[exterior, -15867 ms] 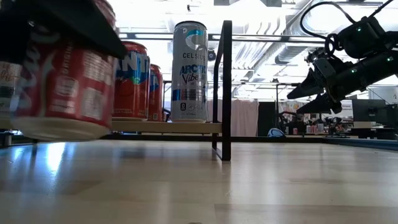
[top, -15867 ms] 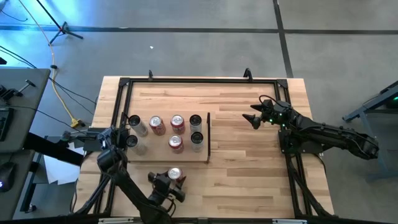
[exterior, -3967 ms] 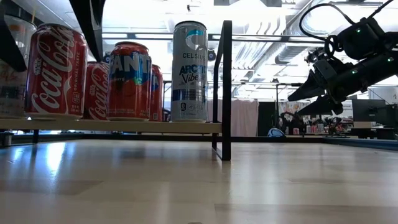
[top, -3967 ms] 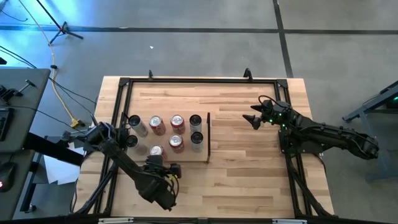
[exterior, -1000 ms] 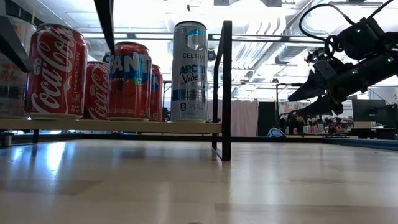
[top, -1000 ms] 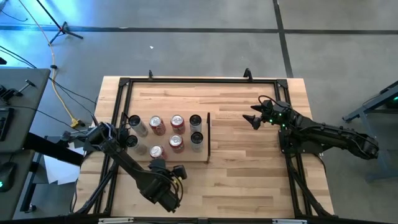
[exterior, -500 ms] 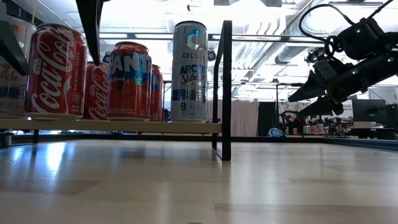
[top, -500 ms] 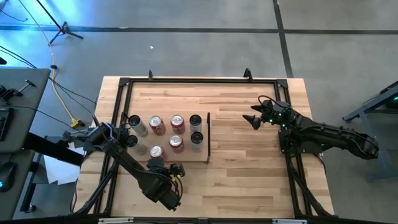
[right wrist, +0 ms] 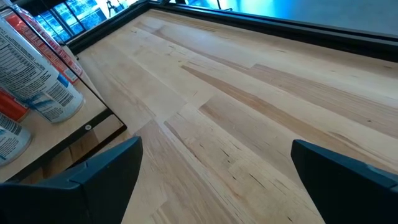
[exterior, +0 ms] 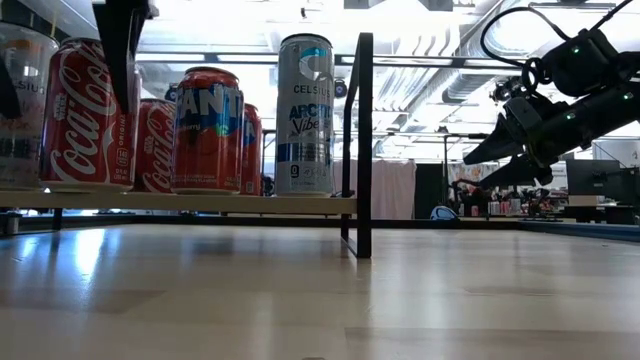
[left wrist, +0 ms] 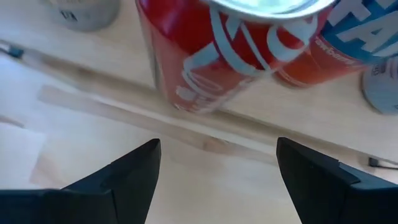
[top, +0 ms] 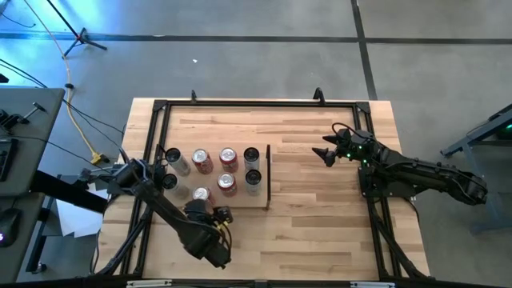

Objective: Place canned beverage on shelf
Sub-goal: Put the right red white can aligned with the other red white soda can on the shelf

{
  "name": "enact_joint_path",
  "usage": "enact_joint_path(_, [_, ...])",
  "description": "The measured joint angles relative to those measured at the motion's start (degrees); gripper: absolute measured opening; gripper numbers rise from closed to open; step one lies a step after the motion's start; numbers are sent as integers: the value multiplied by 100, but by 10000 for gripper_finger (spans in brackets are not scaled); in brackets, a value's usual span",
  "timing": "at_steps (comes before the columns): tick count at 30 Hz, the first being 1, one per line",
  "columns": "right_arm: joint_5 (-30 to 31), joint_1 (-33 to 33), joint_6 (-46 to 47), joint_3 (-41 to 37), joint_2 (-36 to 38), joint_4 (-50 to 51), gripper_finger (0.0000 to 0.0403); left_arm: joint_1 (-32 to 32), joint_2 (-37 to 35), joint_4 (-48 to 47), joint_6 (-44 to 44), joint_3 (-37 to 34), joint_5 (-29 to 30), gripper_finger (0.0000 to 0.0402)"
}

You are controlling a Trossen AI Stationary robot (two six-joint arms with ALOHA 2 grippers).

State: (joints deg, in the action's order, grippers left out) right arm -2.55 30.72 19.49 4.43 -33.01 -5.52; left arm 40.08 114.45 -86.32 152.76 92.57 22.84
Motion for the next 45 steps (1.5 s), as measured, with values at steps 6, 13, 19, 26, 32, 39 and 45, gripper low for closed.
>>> enact_joint_path(6, [0,0,0,0,-1,17,399,-142,77,-201,-295,-1,25,292])
enact_joint_path(13, [0,0,0,0,-2,17,399,-373,69,-320,-640,-3,-88,292])
enact_joint_path(19, [0,2,0,0,-2,18,399,-414,69,-369,-603,-3,-185,292])
enact_joint_path(26, [0,0,0,0,-2,20,399,-414,69,-370,-558,-3,-246,292])
enact_joint_path(32, [0,2,0,0,-2,20,399,-414,69,-369,-535,-3,-264,292])
enact_joint_path(39, [0,0,0,0,-2,18,399,-406,69,-369,-442,-3,-343,288])
enact_joint_path(45, [0,1,0,0,-2,18,399,-407,69,-369,-437,-3,-414,268])
